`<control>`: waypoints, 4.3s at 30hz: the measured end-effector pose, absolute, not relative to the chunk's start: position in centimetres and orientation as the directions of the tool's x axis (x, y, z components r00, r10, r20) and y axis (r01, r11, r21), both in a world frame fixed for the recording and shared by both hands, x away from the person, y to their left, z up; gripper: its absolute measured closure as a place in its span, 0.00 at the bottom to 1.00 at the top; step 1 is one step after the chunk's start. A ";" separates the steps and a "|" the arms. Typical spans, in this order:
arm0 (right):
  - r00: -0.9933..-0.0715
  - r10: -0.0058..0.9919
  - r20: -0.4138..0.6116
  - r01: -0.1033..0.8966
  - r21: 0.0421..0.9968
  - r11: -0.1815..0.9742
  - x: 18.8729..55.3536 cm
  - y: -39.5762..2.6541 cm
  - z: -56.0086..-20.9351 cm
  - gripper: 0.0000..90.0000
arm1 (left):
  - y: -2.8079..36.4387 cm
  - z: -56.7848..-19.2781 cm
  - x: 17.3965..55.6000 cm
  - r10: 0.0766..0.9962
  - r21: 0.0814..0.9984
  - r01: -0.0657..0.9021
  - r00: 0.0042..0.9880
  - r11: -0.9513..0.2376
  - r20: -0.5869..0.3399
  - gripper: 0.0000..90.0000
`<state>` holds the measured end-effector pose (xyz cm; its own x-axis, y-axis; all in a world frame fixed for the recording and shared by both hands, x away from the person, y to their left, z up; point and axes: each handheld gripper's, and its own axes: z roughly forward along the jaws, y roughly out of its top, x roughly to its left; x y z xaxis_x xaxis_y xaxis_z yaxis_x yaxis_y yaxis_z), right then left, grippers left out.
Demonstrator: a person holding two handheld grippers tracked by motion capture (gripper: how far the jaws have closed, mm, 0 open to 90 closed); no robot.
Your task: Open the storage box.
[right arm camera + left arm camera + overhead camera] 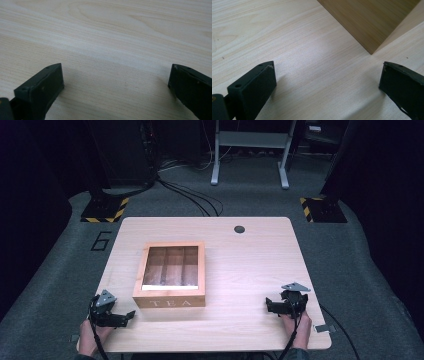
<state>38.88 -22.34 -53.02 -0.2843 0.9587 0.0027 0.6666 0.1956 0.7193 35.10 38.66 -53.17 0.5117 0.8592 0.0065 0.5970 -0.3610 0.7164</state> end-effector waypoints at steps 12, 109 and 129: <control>-0.284 0.959 0.003 0.667 0.719 0.196 38.9 -22.3 -53.0 0.00 | 38.7 -53.1 35.1 0.859 0.714 0.599 0.512 -0.362 0.007 0.01; -0.285 0.959 0.004 0.668 0.718 0.195 38.9 -22.3 -53.0 0.00 | 36.8 -49.3 33.6 0.799 0.918 0.376 0.587 -0.124 -0.132 0.99; -0.284 0.959 0.004 0.668 0.718 0.195 38.9 -22.3 -53.0 0.00 | 36.6 -48.1 35.3 0.805 0.936 0.338 0.579 -0.095 -0.127 0.95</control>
<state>38.85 -22.33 -53.01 -0.2841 0.9588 0.0039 0.6679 0.1950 0.7182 35.28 36.65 -48.09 0.5792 0.8052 -0.1275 0.3384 -0.0952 0.9362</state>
